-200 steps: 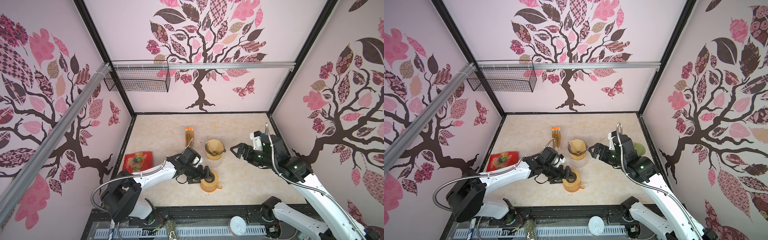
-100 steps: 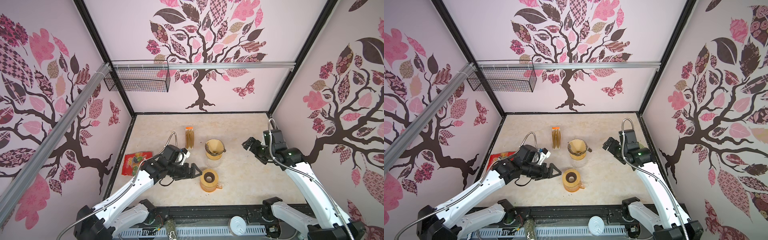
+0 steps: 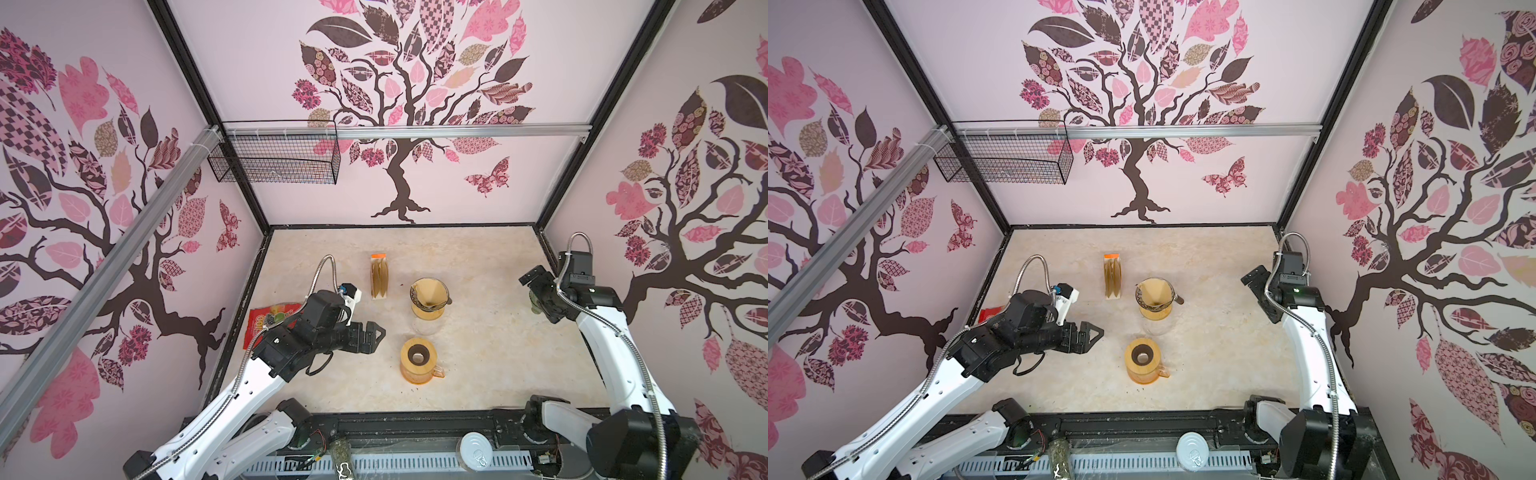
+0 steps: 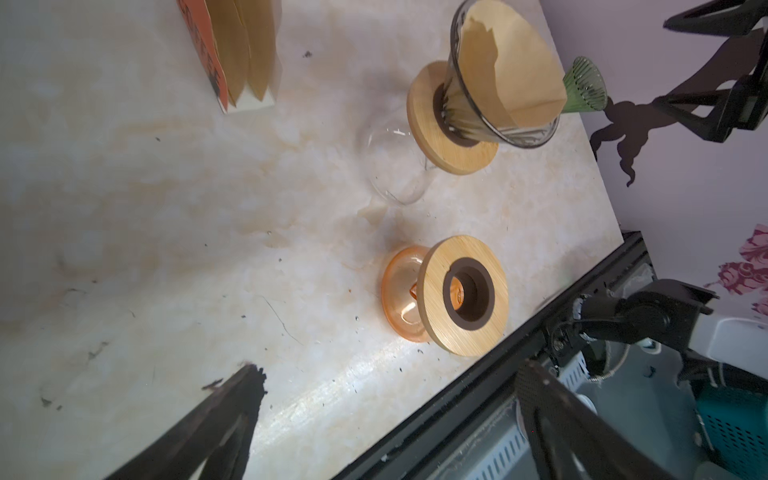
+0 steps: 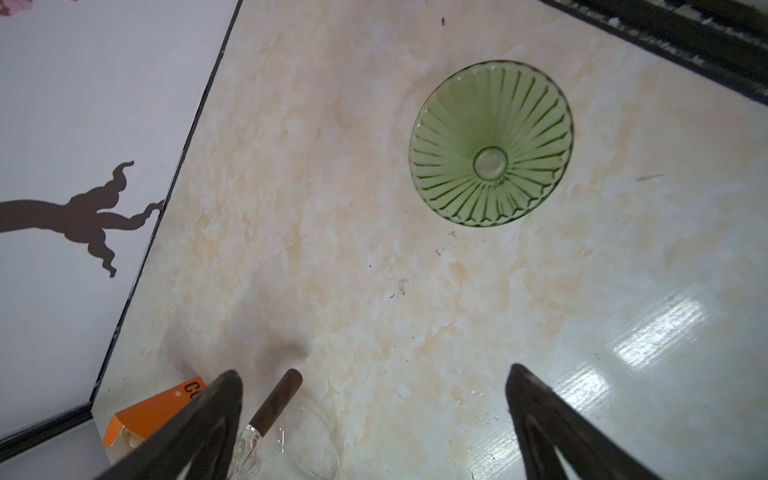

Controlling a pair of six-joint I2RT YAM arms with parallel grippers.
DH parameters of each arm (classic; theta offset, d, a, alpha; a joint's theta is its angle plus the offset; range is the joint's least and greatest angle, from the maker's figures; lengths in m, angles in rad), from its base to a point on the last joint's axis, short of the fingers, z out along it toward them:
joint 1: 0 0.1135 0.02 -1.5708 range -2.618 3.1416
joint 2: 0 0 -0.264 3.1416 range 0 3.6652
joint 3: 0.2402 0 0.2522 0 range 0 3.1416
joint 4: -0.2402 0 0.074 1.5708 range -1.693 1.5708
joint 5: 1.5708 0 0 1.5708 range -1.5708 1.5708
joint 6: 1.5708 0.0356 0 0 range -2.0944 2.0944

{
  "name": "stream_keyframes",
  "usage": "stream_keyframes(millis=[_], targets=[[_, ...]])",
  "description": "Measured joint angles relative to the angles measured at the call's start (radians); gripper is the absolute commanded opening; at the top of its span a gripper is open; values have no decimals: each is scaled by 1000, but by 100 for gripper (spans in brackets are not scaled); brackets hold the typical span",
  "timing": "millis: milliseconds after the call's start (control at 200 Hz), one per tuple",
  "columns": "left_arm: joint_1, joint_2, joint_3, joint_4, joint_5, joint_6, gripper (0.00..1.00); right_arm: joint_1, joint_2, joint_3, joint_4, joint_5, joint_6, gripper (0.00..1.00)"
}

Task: Place the coffee filter in the dripper
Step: 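Move the right gripper over the green ribbed cone and lower it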

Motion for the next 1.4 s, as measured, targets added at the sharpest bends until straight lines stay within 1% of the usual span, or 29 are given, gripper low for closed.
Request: stream_keyframes(millis=[110, 280, 395, 535, 640, 745, 795, 865, 930, 1040, 1160, 1245, 1325, 1400], targets=[[2, -71, -76, 82, -69, 30, 98, -61, 19, 10, -11, 27, -11, 100], [3, -162, -161, 169, -148, 35, 98, -83, 64, 53, -10, 70, -30, 100], [5, -147, -164, 166, -201, 20, 98, -145, 90, 53, -8, 87, -32, 100], [7, -101, -163, 131, -235, -6, 98, -224, 127, 34, 12, 78, -23, 94], [8, -93, -163, 113, -235, -14, 98, -254, 135, -8, 37, 68, -9, 91], [9, -111, -163, 114, -212, -15, 98, -270, 140, -47, 64, 53, 0, 81], [9, -124, -163, 115, -205, -15, 98, -277, 153, -57, 82, 33, 0, 79], [9, -139, -163, 117, -202, -15, 98, -285, 177, -71, 114, 12, 1, 74], [10, -150, -163, 121, -202, -16, 98, -288, 197, -92, 145, -8, 3, 66], [10, -160, -163, 124, -202, -17, 98, -288, 226, -122, 174, -34, 8, 60], [16, -166, -163, 126, -203, -18, 98, -288, 244, -127, 200, -51, 18, 50], [18, -170, -163, 128, -206, -18, 98, -288, 248, -127, 220, -59, 23, 47], [18, -174, -163, 129, -207, -18, 98, -288, 258, -128, 240, -67, 24, 40], [18, -175, -163, 129, -210, -18, 98, -289, 275, -129, 252, -79, 29, 38]])
